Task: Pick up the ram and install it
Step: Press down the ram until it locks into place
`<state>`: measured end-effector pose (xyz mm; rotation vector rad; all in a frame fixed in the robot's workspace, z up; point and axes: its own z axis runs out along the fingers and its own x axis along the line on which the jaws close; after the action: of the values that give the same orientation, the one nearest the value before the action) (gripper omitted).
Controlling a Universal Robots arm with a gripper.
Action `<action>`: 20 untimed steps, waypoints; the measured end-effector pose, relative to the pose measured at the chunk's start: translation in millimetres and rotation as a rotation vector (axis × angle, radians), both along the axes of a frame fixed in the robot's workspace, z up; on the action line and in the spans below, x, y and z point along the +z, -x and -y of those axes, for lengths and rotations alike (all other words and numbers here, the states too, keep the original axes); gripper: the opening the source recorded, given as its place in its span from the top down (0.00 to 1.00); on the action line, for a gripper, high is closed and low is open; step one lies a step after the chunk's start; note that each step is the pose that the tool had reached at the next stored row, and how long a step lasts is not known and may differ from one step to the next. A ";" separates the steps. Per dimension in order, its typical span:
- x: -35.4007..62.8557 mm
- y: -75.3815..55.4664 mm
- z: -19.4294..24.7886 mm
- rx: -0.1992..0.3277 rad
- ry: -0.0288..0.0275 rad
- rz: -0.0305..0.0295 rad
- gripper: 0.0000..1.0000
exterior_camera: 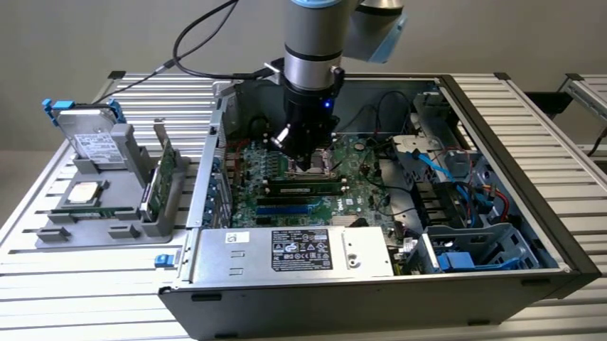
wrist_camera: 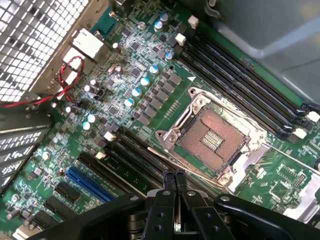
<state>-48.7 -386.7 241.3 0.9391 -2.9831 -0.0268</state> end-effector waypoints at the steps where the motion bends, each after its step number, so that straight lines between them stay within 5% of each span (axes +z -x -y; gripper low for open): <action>1: 0.0 0.0 0.0 -0.016 0.0000 0.0001 0.90; 20: 0.0 0.0 0.0 -0.323 -0.0009 0.0034 0.90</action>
<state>-48.7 -386.7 241.3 0.4482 -3.1017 -0.0298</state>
